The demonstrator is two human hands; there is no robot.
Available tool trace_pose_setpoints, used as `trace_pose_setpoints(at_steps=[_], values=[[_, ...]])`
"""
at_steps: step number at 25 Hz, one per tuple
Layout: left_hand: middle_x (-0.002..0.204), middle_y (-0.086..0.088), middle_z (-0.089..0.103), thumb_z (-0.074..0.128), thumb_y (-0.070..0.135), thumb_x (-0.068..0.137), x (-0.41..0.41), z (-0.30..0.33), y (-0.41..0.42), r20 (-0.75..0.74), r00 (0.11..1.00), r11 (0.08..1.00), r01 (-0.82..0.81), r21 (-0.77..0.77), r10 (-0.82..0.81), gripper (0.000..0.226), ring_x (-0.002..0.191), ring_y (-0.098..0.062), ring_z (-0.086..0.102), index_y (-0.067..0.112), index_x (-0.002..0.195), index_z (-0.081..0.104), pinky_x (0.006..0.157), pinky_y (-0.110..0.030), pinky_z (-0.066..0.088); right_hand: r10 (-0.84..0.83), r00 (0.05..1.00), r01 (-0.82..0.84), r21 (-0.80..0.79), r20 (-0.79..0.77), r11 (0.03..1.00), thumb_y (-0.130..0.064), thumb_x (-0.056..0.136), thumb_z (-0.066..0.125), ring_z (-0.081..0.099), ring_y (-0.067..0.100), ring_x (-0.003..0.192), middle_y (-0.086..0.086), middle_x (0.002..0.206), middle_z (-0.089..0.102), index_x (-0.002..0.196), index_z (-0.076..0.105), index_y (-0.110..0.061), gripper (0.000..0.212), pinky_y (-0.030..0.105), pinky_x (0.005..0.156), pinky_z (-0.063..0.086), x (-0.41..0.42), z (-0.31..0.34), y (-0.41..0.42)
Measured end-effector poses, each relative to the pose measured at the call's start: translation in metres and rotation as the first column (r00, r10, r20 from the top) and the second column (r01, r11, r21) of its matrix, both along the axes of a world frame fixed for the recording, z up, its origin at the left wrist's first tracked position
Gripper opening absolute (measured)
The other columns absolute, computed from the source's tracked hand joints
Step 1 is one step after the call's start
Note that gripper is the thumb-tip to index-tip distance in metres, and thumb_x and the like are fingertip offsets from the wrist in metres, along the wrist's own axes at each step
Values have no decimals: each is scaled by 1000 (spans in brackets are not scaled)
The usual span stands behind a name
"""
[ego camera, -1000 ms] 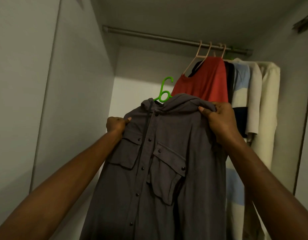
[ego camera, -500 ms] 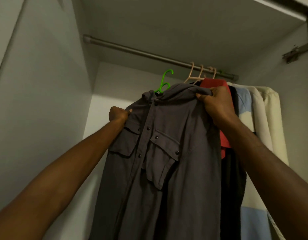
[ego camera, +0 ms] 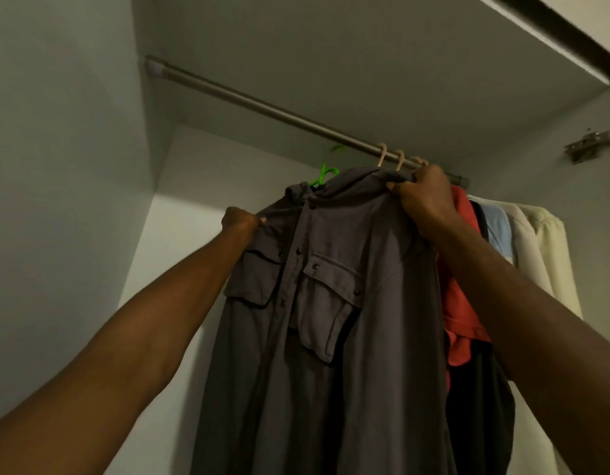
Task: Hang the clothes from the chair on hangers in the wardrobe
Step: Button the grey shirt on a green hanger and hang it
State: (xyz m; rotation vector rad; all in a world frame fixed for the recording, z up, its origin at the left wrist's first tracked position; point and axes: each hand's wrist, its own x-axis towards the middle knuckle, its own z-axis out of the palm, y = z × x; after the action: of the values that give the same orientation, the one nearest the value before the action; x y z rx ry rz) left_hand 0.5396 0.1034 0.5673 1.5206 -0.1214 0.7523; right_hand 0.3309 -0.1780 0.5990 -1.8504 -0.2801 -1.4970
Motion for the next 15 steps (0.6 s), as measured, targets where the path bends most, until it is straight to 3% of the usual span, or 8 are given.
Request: trace_pose_setpoints(at_steps=[3, 6, 9, 11, 15], values=[[124, -20, 68, 87, 22, 80, 9, 24, 1, 18, 1000, 999, -23, 33, 23, 54, 105, -31, 68, -8, 119, 65, 85, -29, 56, -13, 1000, 13, 24, 13, 1000, -29, 75, 75, 71, 31, 89, 17, 94, 73, 93, 73, -2, 32, 48, 75, 61, 11, 20, 6], [125, -18, 67, 84, 22, 83, 23, 34, -2, 9, 1000, 998, 22, 59, -22, 53, 108, -32, 67, -8, 121, 63, 88, -28, 55, -83, 996, 84, -13, 32, 996, -21, 84, 74, 68, 29, 87, 20, 97, 72, 97, 72, 3, 27, 42, 71, 53, 15, 26, 9], [127, -21, 64, 84, 19, 82, 40, 38, -9, 13, 986, 986, 166, 21, -166, 60, 108, -33, 66, -10, 129, 58, 95, -36, 56, -153, 984, 158, -59, 87, 986, -19, 89, 69, 68, 36, 89, 24, 95, 71, 93, 71, 6, 25, 47, 74, 55, 19, 31, 13], [127, -20, 64, 84, 18, 81, 44, 39, -18, 17, 965, 965, 263, 14, -263, 64, 108, -34, 66, -9, 132, 56, 97, -41, 56, -213, 967, 226, -82, 140, 971, -21, 89, 67, 68, 39, 91, 26, 94, 71, 90, 71, 6, 28, 44, 72, 51, 17, 37, 18], [125, -18, 67, 79, 9, 86, 49, 42, -29, 128, 935, 944, 326, 46, -330, 43, 108, -31, 67, -6, 124, 66, 99, -37, 55, -282, 934, 305, -76, 218, 949, -23, 85, 67, 67, 41, 94, 28, 95, 70, 88, 70, 4, 27, 37, 67, 38, 8, 43, 21]])
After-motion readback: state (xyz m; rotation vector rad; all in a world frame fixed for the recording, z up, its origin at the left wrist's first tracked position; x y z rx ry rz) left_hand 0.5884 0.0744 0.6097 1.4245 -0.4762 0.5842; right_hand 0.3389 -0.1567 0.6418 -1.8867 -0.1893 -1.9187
